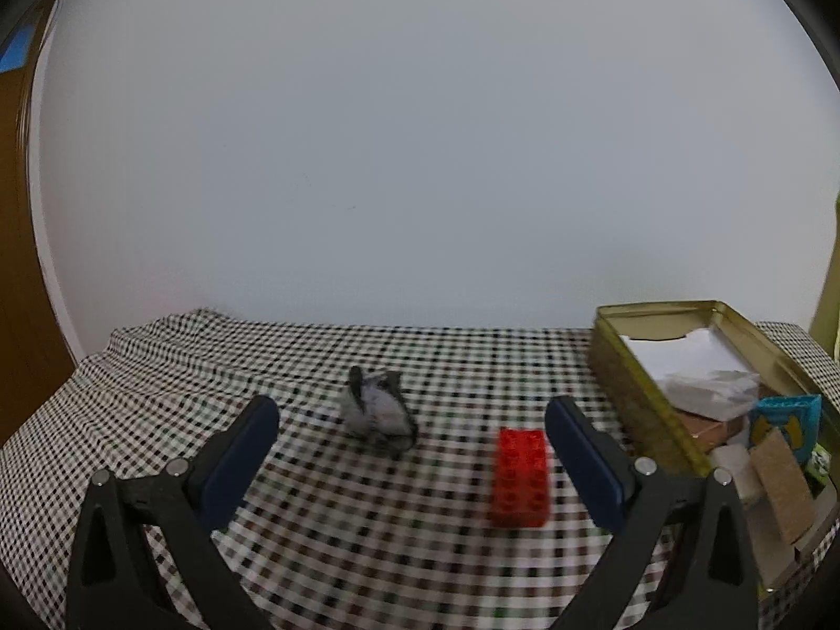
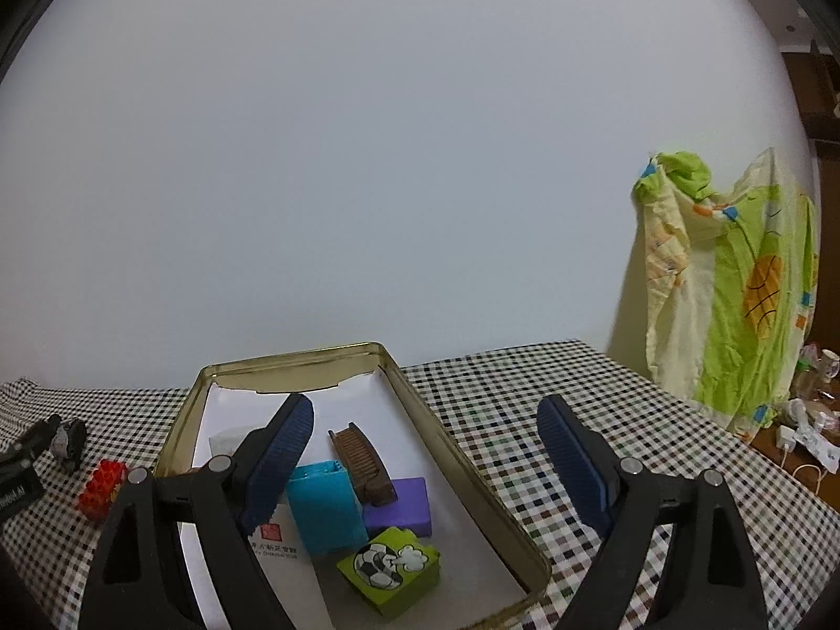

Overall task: Organize rigid objects
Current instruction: 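Withdraw both tools from the tray toward the red brick and grey cloth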

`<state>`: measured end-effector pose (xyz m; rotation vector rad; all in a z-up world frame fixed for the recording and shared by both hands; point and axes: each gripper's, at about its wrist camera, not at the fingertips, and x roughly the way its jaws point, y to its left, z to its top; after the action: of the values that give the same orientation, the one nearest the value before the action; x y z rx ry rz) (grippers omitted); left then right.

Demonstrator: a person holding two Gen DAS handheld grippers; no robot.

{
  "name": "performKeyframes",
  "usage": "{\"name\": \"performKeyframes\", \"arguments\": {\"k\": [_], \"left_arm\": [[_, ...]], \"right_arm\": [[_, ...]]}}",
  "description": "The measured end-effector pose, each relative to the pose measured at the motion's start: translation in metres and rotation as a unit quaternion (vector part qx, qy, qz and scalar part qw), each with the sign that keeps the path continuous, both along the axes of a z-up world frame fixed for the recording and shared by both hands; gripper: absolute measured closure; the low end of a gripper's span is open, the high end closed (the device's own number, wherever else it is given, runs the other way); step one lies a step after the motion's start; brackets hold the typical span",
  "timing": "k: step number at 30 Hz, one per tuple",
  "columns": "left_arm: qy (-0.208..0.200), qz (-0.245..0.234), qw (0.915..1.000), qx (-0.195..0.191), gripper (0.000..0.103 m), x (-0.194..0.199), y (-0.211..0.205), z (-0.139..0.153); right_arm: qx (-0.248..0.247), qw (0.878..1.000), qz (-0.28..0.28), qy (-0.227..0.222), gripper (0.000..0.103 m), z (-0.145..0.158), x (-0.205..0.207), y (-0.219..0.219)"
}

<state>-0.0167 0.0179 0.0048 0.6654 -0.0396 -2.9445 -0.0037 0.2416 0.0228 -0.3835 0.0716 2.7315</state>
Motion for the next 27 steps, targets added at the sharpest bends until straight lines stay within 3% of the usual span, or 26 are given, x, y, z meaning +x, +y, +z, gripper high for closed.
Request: {"name": "performKeyframes", "arguments": {"k": [13, 27], "left_arm": [[-0.008, -0.004, 0.9999, -0.009, 0.0, -0.001, -0.022, -0.002], [-0.022, 0.005, 0.9997, -0.003, 0.0, -0.004, -0.057, -0.004]], "right_arm": [[0.005, 1.0, 0.001, 0.011, 0.014, -0.001, 0.003, -0.04], [0.005, 0.999, 0.048, 0.006, 0.014, -0.006, -0.017, -0.107]]}}
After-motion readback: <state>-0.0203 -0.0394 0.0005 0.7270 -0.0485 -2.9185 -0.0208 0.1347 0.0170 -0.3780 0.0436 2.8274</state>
